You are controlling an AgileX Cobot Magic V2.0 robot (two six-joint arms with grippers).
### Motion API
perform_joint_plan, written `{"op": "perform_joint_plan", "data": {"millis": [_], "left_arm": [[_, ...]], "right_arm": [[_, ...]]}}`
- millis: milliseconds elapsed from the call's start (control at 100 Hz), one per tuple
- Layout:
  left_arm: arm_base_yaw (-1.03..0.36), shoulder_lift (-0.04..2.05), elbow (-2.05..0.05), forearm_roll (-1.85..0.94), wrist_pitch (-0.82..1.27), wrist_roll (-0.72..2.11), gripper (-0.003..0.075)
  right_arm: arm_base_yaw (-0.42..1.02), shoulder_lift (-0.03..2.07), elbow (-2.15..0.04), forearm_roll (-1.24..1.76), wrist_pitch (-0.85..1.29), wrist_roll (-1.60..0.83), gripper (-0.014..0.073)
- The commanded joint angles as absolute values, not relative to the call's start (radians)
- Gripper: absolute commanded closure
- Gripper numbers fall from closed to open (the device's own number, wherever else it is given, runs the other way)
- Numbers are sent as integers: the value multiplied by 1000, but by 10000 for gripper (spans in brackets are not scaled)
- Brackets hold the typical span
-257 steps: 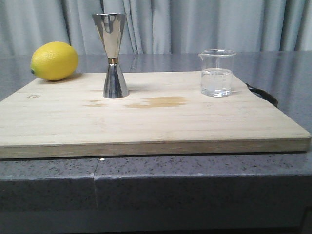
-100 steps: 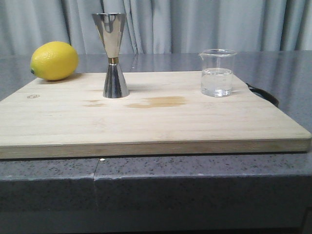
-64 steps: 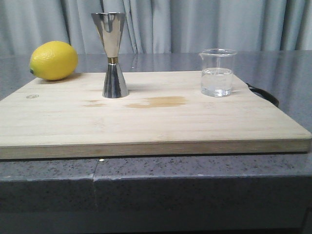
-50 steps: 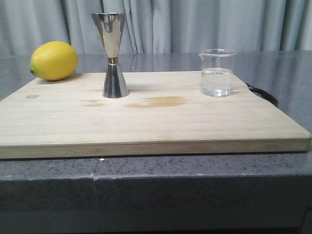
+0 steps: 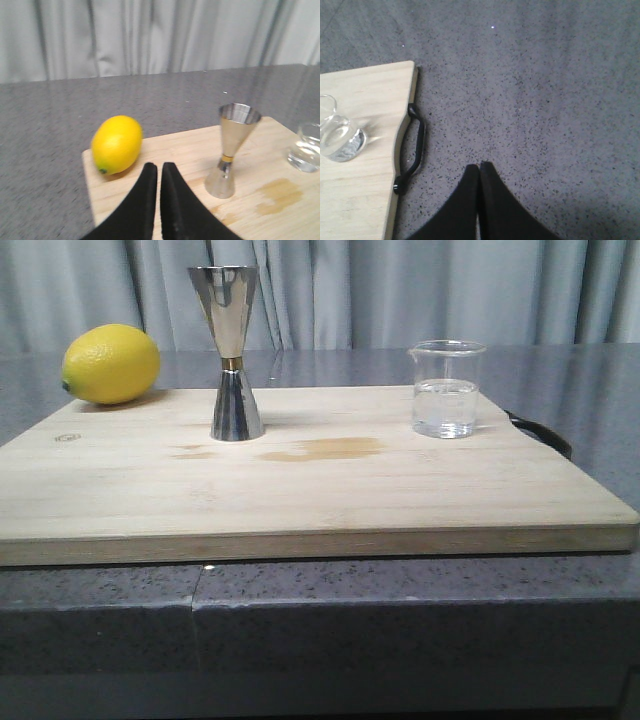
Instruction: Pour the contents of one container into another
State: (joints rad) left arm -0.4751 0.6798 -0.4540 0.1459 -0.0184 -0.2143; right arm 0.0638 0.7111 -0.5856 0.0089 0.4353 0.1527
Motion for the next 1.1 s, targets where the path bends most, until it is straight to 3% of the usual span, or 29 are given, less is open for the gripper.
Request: {"op": "perform_joint_plan", "data": {"millis": [0, 70, 220, 290, 640, 1090], "left_arm": [[-542, 783, -493, 226, -232, -205, 672], [-552, 862, -493, 228, -320, -205, 580], [-552, 1025, -493, 192, -477, -205, 280], [-552, 1091, -493, 174, -559, -205, 206], [-552, 1371, -493, 172, -886, -224, 206], [-552, 1518, -506, 207, -980, -250, 205]], "right_arm": [[64, 726, -624, 0, 352, 140, 664], [64, 726, -624, 0, 352, 140, 664], [64, 725, -624, 0, 361, 140, 664], [64, 725, -624, 0, 361, 140, 664], [64, 725, -624, 0, 357, 140, 664], [64, 725, -624, 0, 334, 140, 664]]}}
